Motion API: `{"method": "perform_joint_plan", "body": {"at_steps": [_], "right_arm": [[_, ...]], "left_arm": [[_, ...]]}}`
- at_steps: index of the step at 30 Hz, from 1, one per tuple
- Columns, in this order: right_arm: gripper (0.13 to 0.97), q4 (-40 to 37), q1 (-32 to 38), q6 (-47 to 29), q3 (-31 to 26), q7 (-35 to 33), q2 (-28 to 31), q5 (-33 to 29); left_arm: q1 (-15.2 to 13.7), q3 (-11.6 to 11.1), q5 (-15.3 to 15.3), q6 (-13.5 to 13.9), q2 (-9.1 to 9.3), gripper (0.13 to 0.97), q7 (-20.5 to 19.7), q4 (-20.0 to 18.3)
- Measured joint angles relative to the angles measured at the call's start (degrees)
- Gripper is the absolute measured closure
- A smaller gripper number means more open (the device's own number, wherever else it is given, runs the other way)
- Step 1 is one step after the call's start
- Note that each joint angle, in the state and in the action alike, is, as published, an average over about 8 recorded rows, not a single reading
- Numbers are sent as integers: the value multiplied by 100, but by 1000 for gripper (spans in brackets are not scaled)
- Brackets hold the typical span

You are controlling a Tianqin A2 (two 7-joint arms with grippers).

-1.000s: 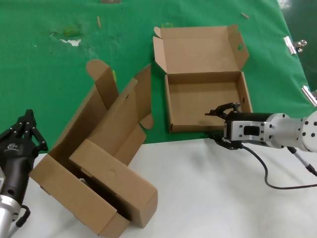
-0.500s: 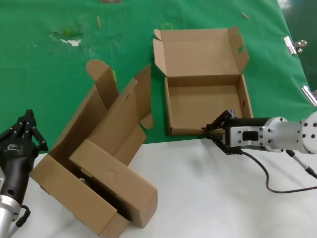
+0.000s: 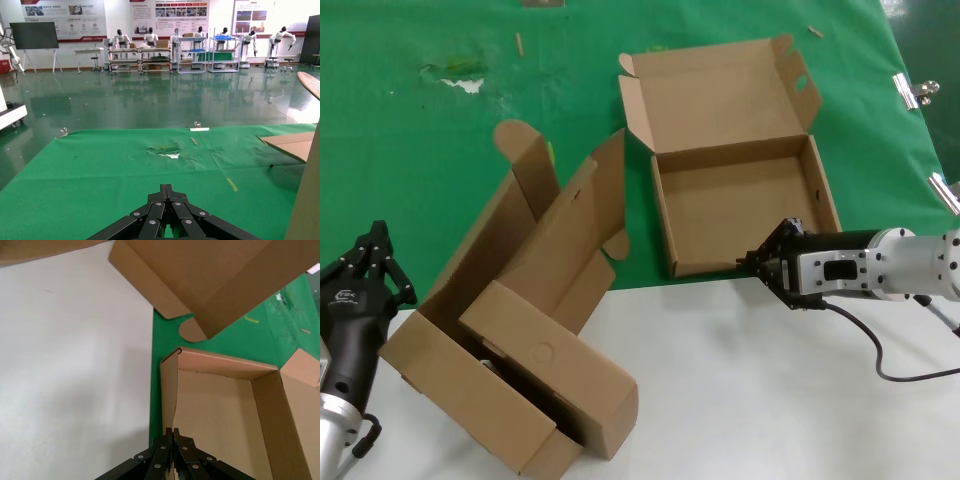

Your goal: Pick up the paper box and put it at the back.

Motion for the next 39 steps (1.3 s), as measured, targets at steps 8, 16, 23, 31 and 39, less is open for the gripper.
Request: {"method": "perform_joint_plan", "body": {"at_steps": [8, 16, 23, 31, 39], "right_arm": [[949, 204, -67, -68, -37, 35, 94, -96], [907, 240, -118, 34, -22, 190, 69, -245], [808, 104, -71, 208, -2, 304, -105, -358], [660, -143, 12, 340, 6, 221, -344, -286], [561, 148, -69, 115, 63, 152, -156, -34]], "left_arm": [[0, 0, 0, 0, 0, 957, 0, 0], [0, 0, 0, 0, 0, 957, 0, 0], [0, 0, 0, 0, 0, 957, 0, 0], [0, 0, 0, 0, 0, 957, 0, 0], [0, 0, 0, 0, 0, 957, 0, 0]]}}
